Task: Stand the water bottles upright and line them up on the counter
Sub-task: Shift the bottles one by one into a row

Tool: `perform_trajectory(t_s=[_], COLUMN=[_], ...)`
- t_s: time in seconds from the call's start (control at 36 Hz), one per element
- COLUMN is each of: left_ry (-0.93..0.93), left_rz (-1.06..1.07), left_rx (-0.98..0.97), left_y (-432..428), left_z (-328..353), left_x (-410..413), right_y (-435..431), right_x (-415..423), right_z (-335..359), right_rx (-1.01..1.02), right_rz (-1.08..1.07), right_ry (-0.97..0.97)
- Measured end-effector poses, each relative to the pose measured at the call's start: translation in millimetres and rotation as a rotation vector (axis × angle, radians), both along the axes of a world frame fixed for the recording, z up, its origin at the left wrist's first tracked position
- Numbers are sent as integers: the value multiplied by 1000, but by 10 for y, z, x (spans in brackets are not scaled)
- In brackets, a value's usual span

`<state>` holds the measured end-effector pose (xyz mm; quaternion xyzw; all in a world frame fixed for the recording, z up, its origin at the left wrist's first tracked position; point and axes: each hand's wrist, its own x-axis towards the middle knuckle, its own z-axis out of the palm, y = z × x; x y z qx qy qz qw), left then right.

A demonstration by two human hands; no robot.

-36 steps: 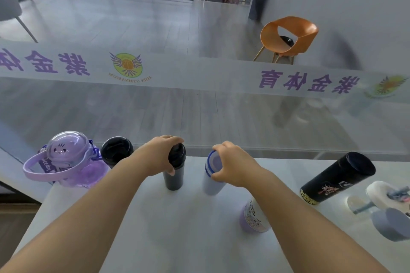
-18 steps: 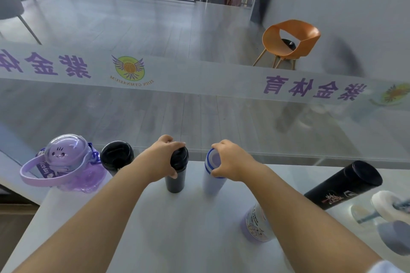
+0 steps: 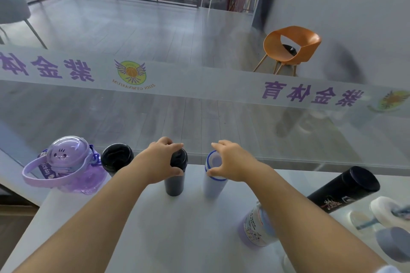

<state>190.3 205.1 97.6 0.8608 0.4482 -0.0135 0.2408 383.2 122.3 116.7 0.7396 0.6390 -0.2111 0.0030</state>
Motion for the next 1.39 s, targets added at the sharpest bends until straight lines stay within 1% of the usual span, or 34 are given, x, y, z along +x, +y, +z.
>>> perform_trajectory(t_s=[0.19, 0.33, 0.42, 0.58, 0.64, 0.75, 0.83, 0.92, 1.0, 1.14, 1.28, 1.39], left_ry=[-22, -21, -25, 34, 28, 22, 31, 5, -27, -102, -184, -154], left_rz=[23, 34, 35, -36, -52, -143, -235, -294, -332, -349, -316, -286], left_rx=[189, 283, 292, 258, 234, 181, 162, 136, 118, 97, 48, -7], left_y=[-177, -446, -630, -941, -1013, -1152, -1288, -1431, -1552, -1676, -1767, -1817], left_z=[278, 394, 384, 312, 282, 230, 188, 133, 88, 1, -46, -79], left_x=[-3, -16, -15, 53, 81, 196, 300, 425, 561, 809, 1088, 1267], right_y=[-174, -466, -689, -1178, -1348, -1706, -1956, -2195, -2393, -2601, -2641, -2612], right_x=[194, 382, 467, 559, 580, 616, 639, 660, 712, 854, 1005, 1073], right_z=[358, 515, 571, 598, 587, 549, 482, 385, 278, 98, -96, -261], right_rx=[69, 40, 19, -9, -8, 22, 33, 15, -20, -25, -17, -51], right_rz=[-18, -40, -56, -99, -132, -250, -321, -408, -452, -437, -355, -252], right_ry=[-11, -14, -25, -57, -58, -19, -25, -23, -23, -24, -25, 6])
